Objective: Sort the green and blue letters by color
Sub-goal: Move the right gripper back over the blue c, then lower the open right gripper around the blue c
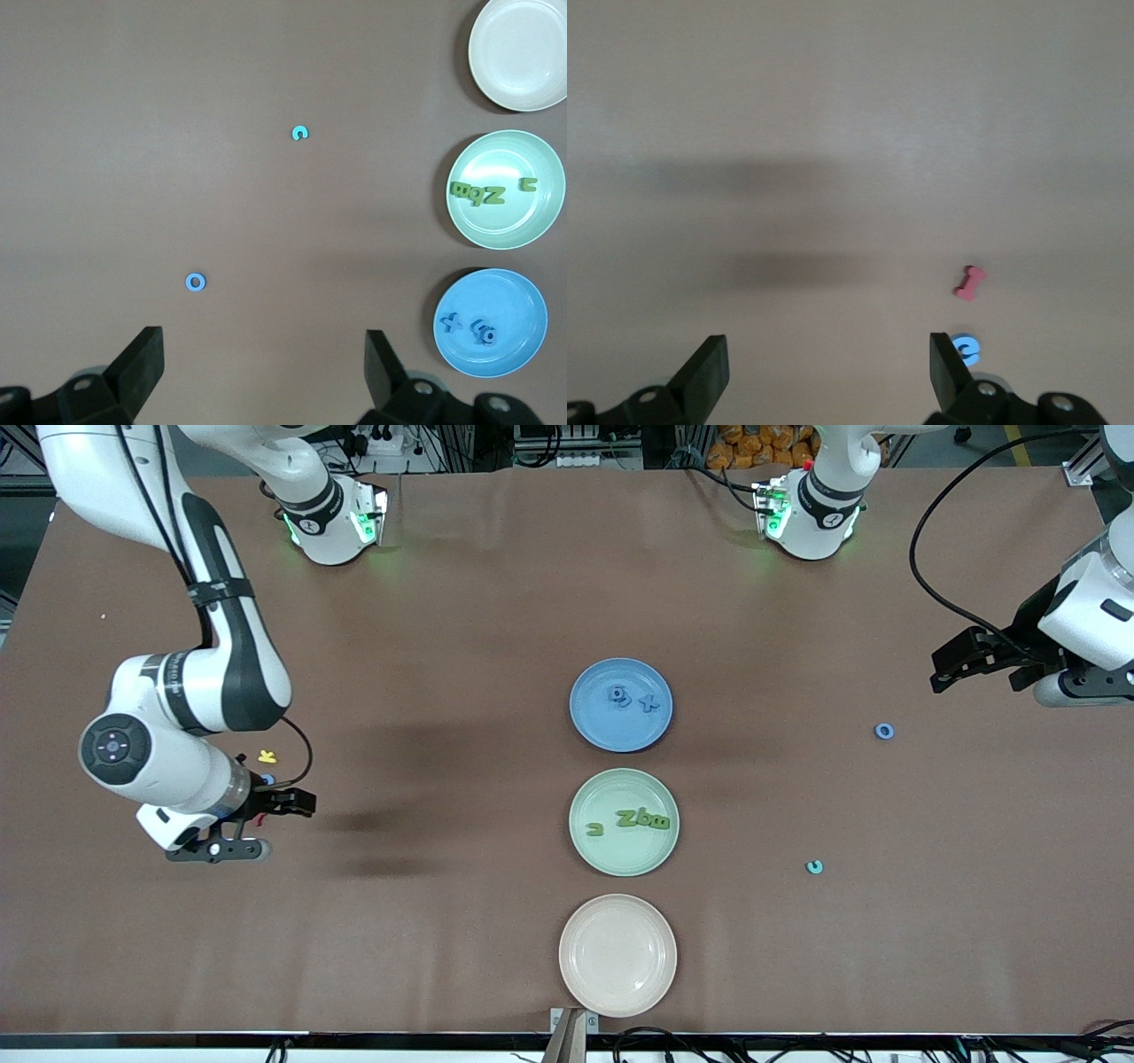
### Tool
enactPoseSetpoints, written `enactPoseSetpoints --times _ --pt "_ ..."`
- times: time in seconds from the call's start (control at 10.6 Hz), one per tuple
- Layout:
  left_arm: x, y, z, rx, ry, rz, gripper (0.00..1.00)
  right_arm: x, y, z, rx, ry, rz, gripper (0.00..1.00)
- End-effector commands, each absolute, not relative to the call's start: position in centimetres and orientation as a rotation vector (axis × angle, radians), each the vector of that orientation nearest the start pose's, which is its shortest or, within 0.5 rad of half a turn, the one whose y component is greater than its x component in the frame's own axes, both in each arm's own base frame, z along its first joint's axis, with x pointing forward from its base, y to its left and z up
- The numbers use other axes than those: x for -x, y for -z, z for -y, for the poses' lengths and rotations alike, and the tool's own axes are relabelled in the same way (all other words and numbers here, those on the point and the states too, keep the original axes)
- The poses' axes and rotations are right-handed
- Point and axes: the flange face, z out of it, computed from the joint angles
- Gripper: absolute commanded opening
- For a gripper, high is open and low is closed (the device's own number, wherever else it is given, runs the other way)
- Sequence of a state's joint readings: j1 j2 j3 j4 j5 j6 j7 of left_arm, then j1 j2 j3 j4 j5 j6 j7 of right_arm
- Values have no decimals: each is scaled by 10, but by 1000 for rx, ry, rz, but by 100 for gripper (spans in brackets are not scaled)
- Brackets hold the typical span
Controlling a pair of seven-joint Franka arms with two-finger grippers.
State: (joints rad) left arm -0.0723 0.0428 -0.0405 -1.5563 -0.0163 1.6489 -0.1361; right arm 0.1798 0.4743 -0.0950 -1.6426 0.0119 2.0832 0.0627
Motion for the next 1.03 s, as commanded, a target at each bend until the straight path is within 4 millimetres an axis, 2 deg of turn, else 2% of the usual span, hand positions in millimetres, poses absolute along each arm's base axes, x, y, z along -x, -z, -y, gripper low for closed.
enactPoseSetpoints --times 0.0,0.38,0.94 --pt "-575 -618 65 3191 67 27 100 -669 -352 -55 3185 -10 43 100" --pt "-576 -617 65 3192 65 23 100 -671 -349 -40 3187 -23 12 100" --pt "-575 -618 65 3191 65 25 100 -672 -345 -38 3188 -27 -10 100"
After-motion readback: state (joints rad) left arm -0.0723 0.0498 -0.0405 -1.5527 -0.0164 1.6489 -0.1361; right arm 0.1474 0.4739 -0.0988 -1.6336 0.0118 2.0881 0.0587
